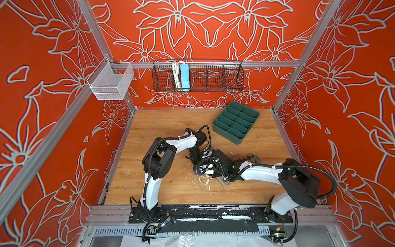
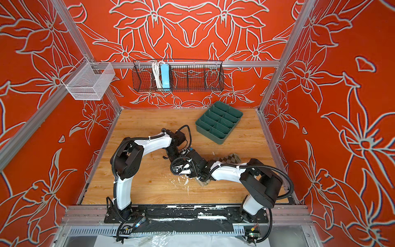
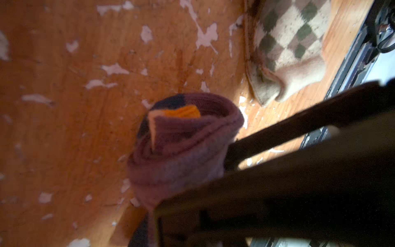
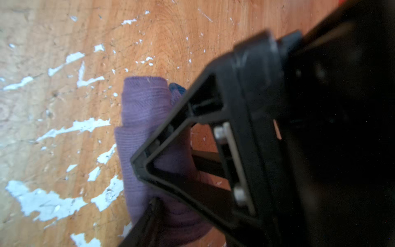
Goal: Roll the socks
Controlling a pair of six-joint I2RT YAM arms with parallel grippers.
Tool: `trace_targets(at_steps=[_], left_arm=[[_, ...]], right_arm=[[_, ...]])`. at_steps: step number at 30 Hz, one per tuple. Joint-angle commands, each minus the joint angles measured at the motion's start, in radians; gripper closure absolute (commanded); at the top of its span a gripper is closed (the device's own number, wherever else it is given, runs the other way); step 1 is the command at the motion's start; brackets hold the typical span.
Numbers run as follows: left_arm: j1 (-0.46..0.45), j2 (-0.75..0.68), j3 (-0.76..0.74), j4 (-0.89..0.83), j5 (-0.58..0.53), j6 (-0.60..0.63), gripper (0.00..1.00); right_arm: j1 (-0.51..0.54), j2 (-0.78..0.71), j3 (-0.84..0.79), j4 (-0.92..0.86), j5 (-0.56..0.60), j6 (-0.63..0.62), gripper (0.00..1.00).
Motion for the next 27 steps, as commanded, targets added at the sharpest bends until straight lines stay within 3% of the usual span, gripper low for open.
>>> trace_targets(at_steps=[1,7,16,24,27], left_arm=[[-0.028,0.035,-0.061,0.011,-0.097,-0.017,0.83],[-0.028,0.031,-0.047,0.0,-0.1,-0.014,0.83],[-0.038,0.021,-0.044,-0.005,-0.053,-0.028,0.83],[-0.048,0.015,-0.051,-0.02,-0.026,-0.012,0.83],[-0.05,0.011,-0.044,-0.025,-0.016,-0.007,0.83]], right_arm=[[0.025,-0.028,-0.023,-0.12,-0.039,0.015,0.46],[0.025,-0.082,-0.019,-0.203,-0.066,-0.014,0.4],[0.025,0.05,0.009,-0.048,-0.02,0.022,0.43],[0.026,0.068,-0.017,0.058,0.05,0.035,0.41],[0.026,0.082,-0.021,0.067,0.047,0.033,0.46]])
